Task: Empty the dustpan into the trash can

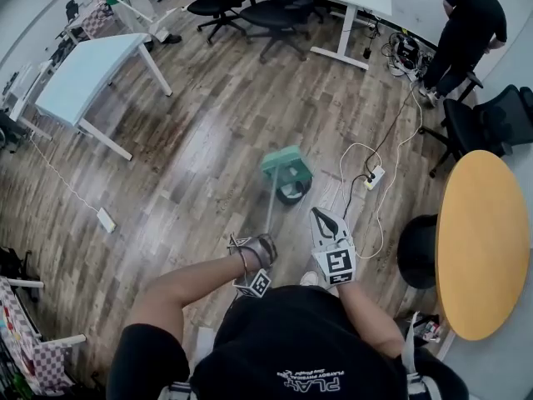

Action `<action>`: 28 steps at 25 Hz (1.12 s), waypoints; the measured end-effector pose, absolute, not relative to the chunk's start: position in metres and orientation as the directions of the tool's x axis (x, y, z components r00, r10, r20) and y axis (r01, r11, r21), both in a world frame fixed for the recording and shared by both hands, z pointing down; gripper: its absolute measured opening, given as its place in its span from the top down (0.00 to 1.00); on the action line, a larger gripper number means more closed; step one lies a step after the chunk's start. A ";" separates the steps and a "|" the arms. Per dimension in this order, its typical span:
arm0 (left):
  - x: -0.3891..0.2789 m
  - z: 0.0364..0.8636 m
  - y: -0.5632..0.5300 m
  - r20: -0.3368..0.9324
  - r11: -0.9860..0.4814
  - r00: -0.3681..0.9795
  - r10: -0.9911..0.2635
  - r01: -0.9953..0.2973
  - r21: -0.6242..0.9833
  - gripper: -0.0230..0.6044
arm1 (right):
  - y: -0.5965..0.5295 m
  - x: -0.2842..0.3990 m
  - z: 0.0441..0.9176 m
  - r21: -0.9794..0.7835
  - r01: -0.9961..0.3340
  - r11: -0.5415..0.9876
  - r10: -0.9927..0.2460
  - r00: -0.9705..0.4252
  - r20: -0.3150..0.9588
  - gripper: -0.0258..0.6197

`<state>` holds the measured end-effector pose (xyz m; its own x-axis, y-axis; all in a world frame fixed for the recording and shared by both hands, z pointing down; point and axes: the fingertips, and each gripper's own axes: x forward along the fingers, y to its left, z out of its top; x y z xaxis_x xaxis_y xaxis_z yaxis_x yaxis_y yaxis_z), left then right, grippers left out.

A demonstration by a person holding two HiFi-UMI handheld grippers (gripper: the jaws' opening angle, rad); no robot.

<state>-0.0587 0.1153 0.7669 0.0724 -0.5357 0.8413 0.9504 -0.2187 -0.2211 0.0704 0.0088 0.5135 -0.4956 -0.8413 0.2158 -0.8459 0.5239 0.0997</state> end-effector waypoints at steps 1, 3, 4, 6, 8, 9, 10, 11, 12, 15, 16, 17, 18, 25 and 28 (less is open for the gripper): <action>-0.056 0.768 0.118 0.843 -0.227 0.078 -0.532 0.946 -0.231 0.77 | 0.009 0.071 0.514 0.099 -0.846 0.523 -0.842 -0.495 0.216 0.92; -0.055 0.772 0.119 0.841 -0.226 0.081 -0.535 0.945 -0.235 0.76 | 0.010 0.071 0.516 0.095 -0.848 0.522 -0.842 -0.493 0.219 0.92; -0.055 0.768 0.118 0.838 -0.217 0.081 -0.539 0.949 -0.231 0.76 | 0.011 0.070 0.516 0.095 -0.848 0.522 -0.842 -0.494 0.219 0.92; -0.054 0.746 0.115 0.833 -0.201 0.078 -0.548 0.954 -0.222 0.76 | 0.013 0.067 0.514 0.098 -0.846 0.525 -0.840 -0.497 0.218 0.92; -0.058 0.751 0.115 0.826 -0.186 0.069 -0.559 0.961 -0.206 0.76 | 0.013 0.067 0.515 0.099 -0.845 0.526 -0.839 -0.497 0.220 0.92; -0.060 0.759 0.116 0.823 -0.174 0.064 -0.564 0.966 -0.194 0.76 | 0.013 0.067 0.515 0.098 -0.845 0.526 -0.839 -0.497 0.221 0.92; -0.062 0.763 0.118 0.824 -0.169 0.061 -0.563 0.968 -0.187 0.76 | 0.014 0.067 0.516 0.098 -0.844 0.527 -0.838 -0.498 0.222 0.92; -0.063 0.765 0.120 0.827 -0.172 0.057 -0.559 0.968 -0.183 0.77 | 0.015 0.066 0.516 0.099 -0.843 0.529 -0.837 -0.500 0.221 0.92; -0.064 0.766 0.120 0.828 -0.170 0.054 -0.558 0.969 -0.178 0.77 | 0.015 0.067 0.516 0.099 -0.842 0.531 -0.836 -0.501 0.222 0.92; -0.064 0.766 0.120 0.823 -0.150 0.065 -0.564 0.972 -0.179 0.75 | 0.016 0.068 0.514 0.097 -0.842 0.531 -0.836 -0.502 0.223 0.92; -0.062 0.765 0.122 0.828 -0.166 0.072 -0.555 0.967 -0.195 0.76 | 0.016 0.068 0.514 0.097 -0.842 0.531 -0.836 -0.502 0.223 0.92; -0.061 0.765 0.122 0.833 -0.186 0.073 -0.548 0.961 -0.207 0.76 | 0.016 0.068 0.514 0.096 -0.842 0.531 -0.836 -0.502 0.223 0.92; -0.061 0.766 0.120 0.835 -0.203 0.065 -0.546 0.957 -0.208 0.76 | 0.017 0.068 0.514 0.094 -0.842 0.531 -0.836 -0.501 0.225 0.92; -0.055 0.763 0.117 0.832 -0.209 0.082 -0.549 0.950 -0.232 0.77 | 0.017 0.068 0.516 0.095 -0.839 0.536 -0.832 -0.505 0.230 0.92; -0.060 0.749 0.114 0.821 -0.203 0.061 -0.568 0.956 -0.212 0.77 | 0.018 0.067 0.517 0.092 -0.838 0.538 -0.831 -0.508 0.228 0.92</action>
